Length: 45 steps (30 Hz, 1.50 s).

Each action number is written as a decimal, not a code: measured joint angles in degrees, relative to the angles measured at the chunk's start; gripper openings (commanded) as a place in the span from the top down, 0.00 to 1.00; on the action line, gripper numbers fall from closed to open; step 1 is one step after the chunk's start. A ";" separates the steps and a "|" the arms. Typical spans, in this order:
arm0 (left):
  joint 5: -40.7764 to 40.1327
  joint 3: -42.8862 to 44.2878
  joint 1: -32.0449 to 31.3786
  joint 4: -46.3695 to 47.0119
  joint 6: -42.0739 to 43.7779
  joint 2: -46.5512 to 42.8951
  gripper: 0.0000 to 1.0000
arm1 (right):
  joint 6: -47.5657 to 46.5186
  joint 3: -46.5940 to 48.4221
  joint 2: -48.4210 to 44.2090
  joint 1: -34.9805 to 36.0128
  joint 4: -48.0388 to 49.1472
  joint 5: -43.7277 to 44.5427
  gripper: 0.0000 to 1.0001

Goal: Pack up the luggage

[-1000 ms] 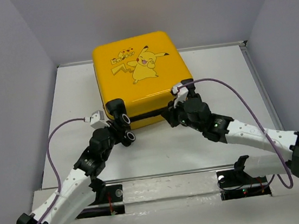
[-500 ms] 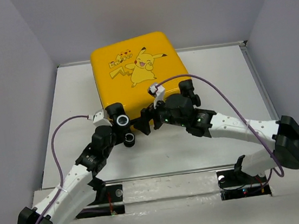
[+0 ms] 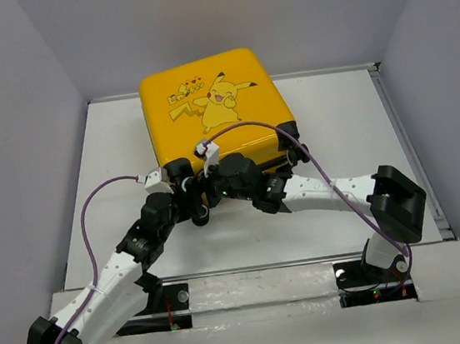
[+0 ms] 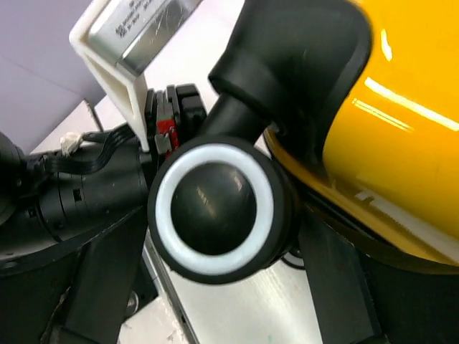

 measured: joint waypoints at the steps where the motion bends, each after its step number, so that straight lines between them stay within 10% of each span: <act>1: 0.11 -0.11 0.02 0.04 -0.09 0.00 0.94 | -0.20 0.72 0.63 0.00 -0.07 0.37 0.15; 8: 0.20 -0.66 0.42 0.90 -0.33 -0.02 0.94 | -0.33 3.72 3.37 -0.11 2.47 3.15 0.26; 11: 0.15 -0.94 0.81 1.01 -0.68 -0.04 0.94 | -1.92 4.66 3.96 -0.09 2.14 3.23 0.55; 13: 0.11 -1.01 1.11 0.81 -0.74 -0.11 0.94 | -3.63 5.53 4.17 -0.09 1.09 2.99 0.91; 34: 4.83 -2.93 -0.13 3.72 -0.09 -2.47 0.94 | -5.05 -13.55 -17.62 -2.71 1.75 16.13 0.93; 36: 5.29 -2.95 -0.09 4.55 -0.11 -2.10 0.94 | -4.96 -13.55 -18.23 -3.52 2.16 16.37 0.79; 37: 5.40 -2.95 -0.09 4.74 -0.11 -1.84 0.94 | -4.61 -13.51 -18.21 -3.61 2.16 16.20 0.48; 40: 5.79 -2.95 -0.09 5.42 -0.11 -1.16 0.94 | -3.89 -13.38 -17.18 -3.52 2.34 13.53 0.19; 45: 5.97 -2.95 -0.04 5.60 -0.09 -1.01 0.94 | -1.75 -12.98 -14.34 -3.50 3.48 6.01 0.12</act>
